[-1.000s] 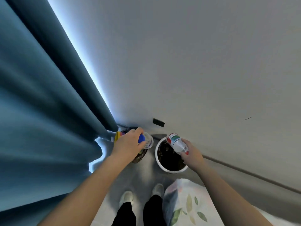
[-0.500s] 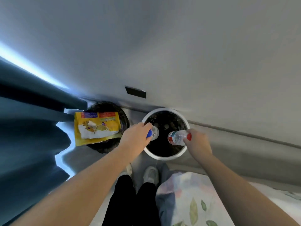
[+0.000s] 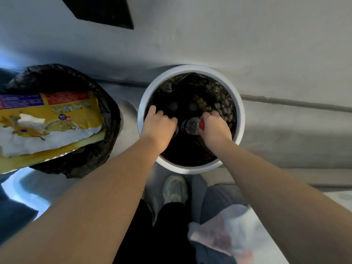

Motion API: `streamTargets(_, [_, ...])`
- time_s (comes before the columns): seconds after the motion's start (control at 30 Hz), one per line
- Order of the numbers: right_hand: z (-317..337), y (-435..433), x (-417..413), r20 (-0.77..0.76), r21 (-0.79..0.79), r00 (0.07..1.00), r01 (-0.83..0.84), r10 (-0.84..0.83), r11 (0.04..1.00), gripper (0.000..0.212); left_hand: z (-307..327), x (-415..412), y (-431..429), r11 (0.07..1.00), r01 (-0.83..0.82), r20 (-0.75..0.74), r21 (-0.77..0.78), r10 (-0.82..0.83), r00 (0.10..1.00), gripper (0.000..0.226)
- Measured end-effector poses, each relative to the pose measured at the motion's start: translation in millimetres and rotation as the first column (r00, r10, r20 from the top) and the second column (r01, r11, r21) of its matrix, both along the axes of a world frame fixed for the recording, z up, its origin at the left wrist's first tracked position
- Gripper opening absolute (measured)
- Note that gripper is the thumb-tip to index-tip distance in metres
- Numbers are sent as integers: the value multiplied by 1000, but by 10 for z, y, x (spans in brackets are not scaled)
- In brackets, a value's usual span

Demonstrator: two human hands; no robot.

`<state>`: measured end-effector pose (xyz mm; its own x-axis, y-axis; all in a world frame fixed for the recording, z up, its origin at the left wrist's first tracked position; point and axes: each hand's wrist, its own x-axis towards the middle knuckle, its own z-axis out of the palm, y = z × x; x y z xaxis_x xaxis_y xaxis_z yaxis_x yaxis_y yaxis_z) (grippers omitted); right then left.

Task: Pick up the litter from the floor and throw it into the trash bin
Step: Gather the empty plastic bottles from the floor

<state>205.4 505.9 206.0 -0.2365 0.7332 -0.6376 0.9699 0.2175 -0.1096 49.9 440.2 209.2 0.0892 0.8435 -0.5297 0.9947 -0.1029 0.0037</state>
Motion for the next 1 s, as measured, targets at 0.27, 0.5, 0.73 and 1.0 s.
streamTargets(0.27, [-436, 66, 44, 34, -1, 999, -15, 15, 1000, 27, -343, 101, 174, 998, 13, -29, -54, -15, 999, 16])
streamTargets(0.5, [-540, 77, 132, 8, -37, 1000, 0, 1, 999, 33, -505, 95, 259, 985, -59, -42, -162, 53, 998, 12])
streamTargets(0.73, [-420, 71, 150, -19, -61, 999, 45, -47, 997, 37, -394, 50, 248, 973, -84, -35, -216, 78, 996, 27])
streamTargets(1.0, [-341, 226, 156, -61, -213, 970, 218, -235, 953, 32, -400, -38, 406, 798, -376, 196, -471, 510, 837, 53])
